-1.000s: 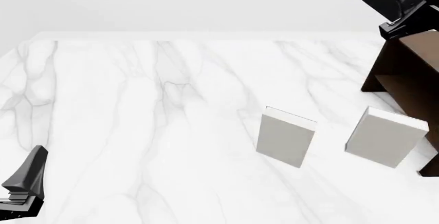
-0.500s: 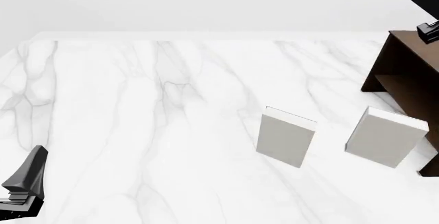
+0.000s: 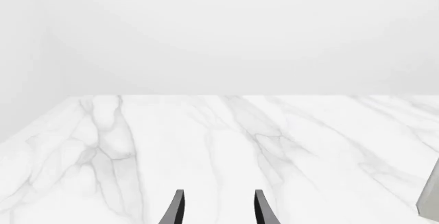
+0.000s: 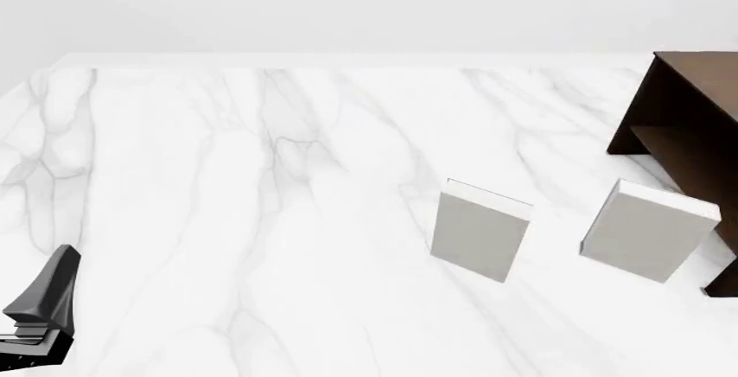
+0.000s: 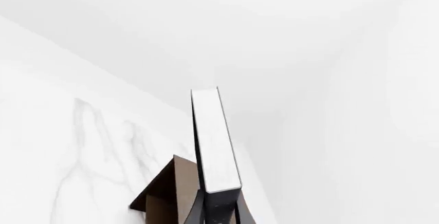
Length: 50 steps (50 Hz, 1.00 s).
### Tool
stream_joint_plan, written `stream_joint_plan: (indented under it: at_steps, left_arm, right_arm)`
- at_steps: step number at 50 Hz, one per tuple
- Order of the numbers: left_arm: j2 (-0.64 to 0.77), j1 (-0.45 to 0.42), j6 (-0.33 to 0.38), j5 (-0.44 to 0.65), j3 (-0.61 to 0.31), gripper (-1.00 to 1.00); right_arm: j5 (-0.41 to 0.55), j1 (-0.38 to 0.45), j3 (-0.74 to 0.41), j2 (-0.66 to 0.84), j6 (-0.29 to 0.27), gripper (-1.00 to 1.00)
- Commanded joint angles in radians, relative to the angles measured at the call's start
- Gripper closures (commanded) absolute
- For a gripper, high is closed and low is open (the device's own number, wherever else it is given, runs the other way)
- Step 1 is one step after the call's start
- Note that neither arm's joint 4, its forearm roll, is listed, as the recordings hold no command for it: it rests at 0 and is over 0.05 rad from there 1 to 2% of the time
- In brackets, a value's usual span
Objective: Pick up the book on the left and place it on top of the shelf.
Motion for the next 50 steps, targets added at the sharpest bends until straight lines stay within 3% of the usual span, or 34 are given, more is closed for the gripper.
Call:
stream_joint_plan:
  at_steps: [1,29,33,50]
  left_arm:
    - [0.0,0.0,0.0,0.0,0.0,-1.0]
    - [0.0,0.0,0.0,0.0,0.0,-1.0]
    - [0.0,0.0,0.0,0.0,0.0,-1.0]
    - [0.0,0.0,0.0,0.0,0.0,-1.0]
  right_arm:
    - [0.01,-0.057,-0.025,-0.016,0.017,1.0]
    - [0.002,-0.156,-0.031,0.0,-0.02,1.0]
    - [0.022,-0.181,-0.057,0.019,0.009,1.0]
    - [-0.039,-0.234,-0.038,0.079,-0.04,1.0]
